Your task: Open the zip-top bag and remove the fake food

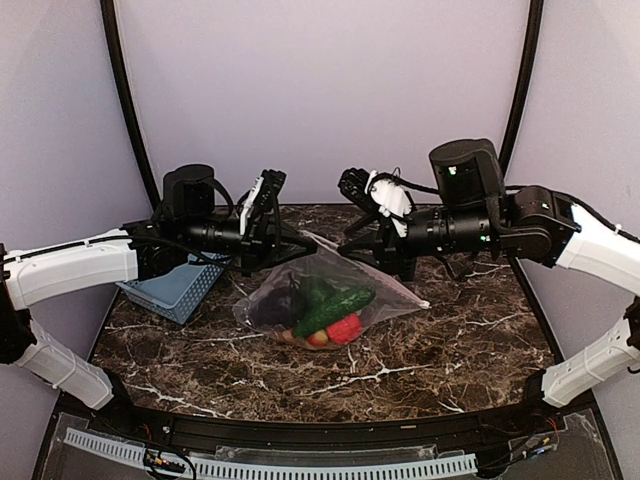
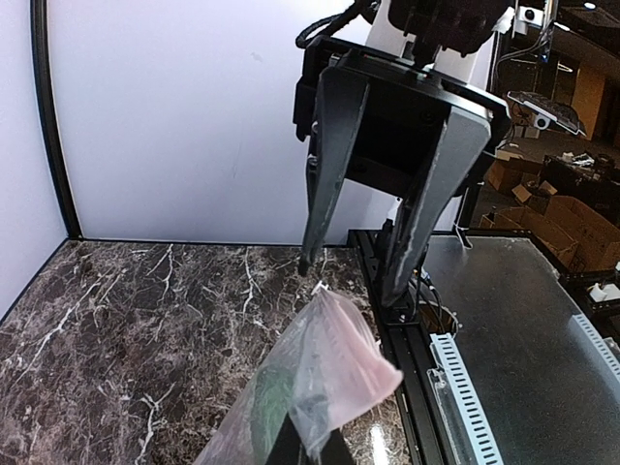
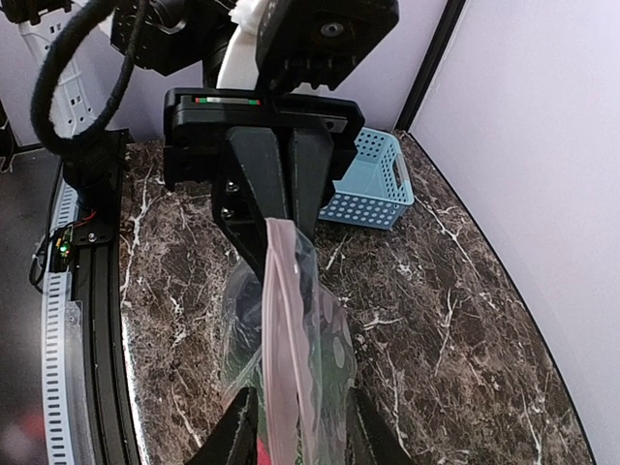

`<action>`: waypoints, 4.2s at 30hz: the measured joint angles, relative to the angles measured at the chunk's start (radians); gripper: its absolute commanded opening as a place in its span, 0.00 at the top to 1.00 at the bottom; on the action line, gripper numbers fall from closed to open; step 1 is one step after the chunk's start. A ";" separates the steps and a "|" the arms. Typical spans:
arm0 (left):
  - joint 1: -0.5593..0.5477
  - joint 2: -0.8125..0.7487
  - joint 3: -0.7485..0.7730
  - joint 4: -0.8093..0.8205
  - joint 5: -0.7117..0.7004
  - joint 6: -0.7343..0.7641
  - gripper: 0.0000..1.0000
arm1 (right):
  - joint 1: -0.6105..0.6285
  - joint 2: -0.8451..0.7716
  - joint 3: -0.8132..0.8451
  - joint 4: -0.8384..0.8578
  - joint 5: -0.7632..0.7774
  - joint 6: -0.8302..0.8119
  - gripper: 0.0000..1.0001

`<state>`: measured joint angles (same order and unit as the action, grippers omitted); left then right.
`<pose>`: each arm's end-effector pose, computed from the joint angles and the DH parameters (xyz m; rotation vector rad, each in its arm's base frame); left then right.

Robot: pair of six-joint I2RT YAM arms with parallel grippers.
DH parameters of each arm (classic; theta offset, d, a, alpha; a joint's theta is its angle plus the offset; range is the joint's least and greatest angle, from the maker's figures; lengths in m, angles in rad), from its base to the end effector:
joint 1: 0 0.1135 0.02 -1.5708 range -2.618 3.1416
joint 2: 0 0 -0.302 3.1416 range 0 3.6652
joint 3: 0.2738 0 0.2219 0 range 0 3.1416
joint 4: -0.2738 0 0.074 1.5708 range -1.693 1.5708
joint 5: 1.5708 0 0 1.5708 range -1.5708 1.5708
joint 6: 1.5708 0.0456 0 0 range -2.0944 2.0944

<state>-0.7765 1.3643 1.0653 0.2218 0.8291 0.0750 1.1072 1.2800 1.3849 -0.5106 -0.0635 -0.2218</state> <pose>0.1793 -0.2233 0.3954 1.2834 1.2155 -1.1972 0.1089 0.2244 0.4377 -1.2861 1.5729 0.6316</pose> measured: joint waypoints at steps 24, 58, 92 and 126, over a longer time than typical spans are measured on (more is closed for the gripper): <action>0.000 0.001 0.000 0.000 0.020 -0.012 0.99 | 0.000 -0.021 -0.098 -0.023 0.121 -0.009 0.65; 0.015 0.017 0.015 0.039 0.046 -0.045 0.99 | -0.051 -0.040 -0.140 -0.029 0.092 0.019 1.00; 0.080 0.322 -0.044 0.330 -0.325 -0.486 0.37 | -0.265 0.025 -0.170 -0.045 0.174 0.322 1.00; -0.105 0.513 -0.314 0.618 -0.444 -0.912 0.90 | -0.164 0.216 -0.306 0.306 0.015 0.642 1.00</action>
<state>-0.8814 1.8778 0.7509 0.8394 0.3855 -0.8368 0.9436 1.4956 1.0786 -0.2047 -0.0486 0.4206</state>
